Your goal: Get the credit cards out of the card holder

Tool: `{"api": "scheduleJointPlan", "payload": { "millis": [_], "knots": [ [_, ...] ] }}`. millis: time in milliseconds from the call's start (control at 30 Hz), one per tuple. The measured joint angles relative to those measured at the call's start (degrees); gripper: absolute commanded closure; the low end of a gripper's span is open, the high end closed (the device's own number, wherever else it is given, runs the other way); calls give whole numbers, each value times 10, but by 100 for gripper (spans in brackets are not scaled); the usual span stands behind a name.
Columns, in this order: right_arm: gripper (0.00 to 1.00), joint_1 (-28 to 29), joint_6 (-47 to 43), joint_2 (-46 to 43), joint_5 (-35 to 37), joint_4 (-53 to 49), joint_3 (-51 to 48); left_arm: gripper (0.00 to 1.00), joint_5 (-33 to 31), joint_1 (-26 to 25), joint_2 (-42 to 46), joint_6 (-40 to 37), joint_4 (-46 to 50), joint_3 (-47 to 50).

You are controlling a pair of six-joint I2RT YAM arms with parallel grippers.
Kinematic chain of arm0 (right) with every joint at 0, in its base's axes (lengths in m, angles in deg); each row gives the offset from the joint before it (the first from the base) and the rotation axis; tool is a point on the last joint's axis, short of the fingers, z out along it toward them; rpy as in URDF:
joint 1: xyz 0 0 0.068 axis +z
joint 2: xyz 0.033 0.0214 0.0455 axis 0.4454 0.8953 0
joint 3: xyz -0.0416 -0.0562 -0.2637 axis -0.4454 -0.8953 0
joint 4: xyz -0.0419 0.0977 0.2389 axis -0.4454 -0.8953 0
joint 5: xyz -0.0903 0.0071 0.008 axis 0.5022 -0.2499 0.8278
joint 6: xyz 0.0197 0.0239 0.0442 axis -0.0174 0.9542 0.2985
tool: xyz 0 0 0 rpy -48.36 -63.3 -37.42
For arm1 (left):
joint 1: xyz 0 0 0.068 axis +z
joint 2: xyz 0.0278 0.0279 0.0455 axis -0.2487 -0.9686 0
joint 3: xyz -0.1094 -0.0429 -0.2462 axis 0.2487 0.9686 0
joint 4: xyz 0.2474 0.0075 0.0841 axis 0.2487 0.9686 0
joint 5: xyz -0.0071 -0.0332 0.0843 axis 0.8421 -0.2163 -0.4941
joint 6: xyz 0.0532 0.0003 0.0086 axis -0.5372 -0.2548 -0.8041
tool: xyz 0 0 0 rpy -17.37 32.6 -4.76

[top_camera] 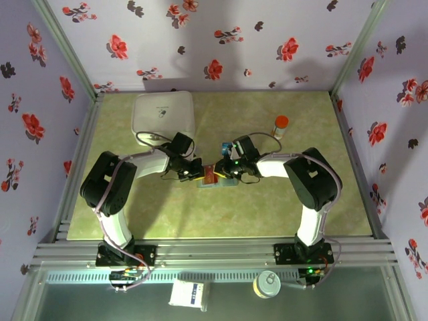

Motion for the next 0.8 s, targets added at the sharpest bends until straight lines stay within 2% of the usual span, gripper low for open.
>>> {"api": "scheduleJointPlan", "payload": {
  "millis": [800],
  "knots": [
    [89,-30,-14,-42,2,-19,-28,100,0,0,0,0,0,0]
  ]
}}
